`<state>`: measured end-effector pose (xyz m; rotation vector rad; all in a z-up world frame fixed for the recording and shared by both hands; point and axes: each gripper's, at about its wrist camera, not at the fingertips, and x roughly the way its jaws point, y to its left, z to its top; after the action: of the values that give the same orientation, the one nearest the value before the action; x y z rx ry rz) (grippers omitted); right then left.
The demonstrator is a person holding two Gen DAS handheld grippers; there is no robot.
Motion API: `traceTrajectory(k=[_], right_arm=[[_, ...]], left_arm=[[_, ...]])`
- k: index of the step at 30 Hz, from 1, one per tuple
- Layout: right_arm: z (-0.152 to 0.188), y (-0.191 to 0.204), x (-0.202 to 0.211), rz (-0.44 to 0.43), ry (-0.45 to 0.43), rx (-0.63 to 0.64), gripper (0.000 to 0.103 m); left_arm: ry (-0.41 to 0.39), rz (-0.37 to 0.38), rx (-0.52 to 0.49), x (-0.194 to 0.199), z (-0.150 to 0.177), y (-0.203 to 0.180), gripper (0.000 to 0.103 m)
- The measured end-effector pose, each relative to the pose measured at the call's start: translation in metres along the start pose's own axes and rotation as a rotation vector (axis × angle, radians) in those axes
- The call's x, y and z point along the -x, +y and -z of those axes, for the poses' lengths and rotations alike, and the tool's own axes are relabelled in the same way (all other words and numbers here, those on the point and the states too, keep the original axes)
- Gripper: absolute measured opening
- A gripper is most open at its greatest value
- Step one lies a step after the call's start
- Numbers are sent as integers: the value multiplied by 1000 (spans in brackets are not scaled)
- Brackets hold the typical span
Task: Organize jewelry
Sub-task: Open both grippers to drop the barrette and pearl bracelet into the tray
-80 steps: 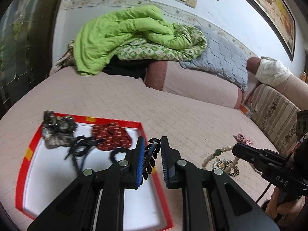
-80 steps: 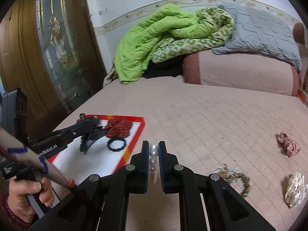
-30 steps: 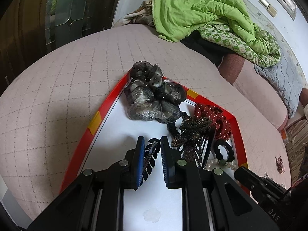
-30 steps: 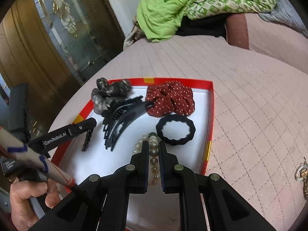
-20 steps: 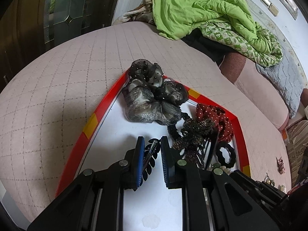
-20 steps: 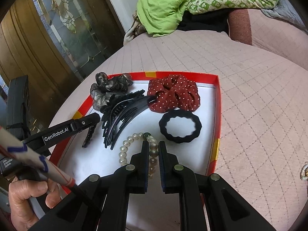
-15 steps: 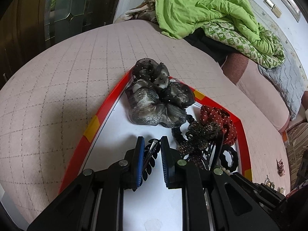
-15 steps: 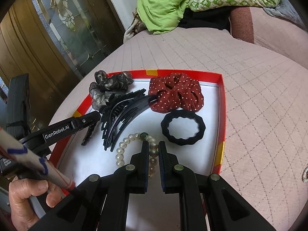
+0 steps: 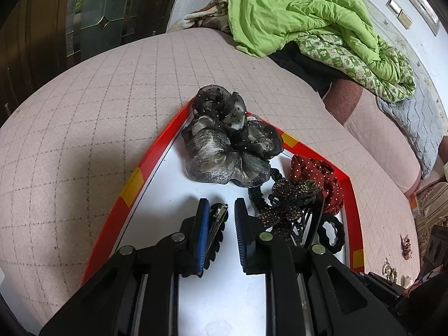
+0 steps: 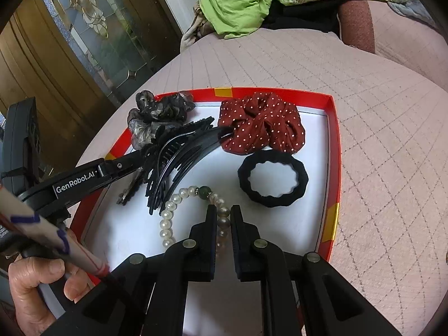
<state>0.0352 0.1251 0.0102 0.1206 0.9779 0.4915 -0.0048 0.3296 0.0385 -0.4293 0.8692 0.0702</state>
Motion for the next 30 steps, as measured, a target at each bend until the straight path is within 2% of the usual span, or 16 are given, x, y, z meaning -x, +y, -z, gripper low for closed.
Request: traceTrajectory(k=[2,4,5,12,20,26,30], right_arm=[[1,0,0,-2,2,-1,11],[1,0,0,-5,3,0,11],[1,0,1,-5,4,0,11],[-1,3,8,-12,-5,7,12],[-7,2,31,-34,-57,-9,12],[-5,-12,62,-46,-108,-41,13],[2,-36,90,-44,-142,-71,15]], left_arm=[[-5,-4,1,1,0,0,25],[-16,-6,6,3,0,0,36],[-22,-6,8,4,0,0,38],[-53,11,8,10,-3,-2,41],[-137,36,-11,27,-4,-13,42],[-209,49,-61,41,-2,-31,43],[-270,71,-105,55,4,-49,43]])
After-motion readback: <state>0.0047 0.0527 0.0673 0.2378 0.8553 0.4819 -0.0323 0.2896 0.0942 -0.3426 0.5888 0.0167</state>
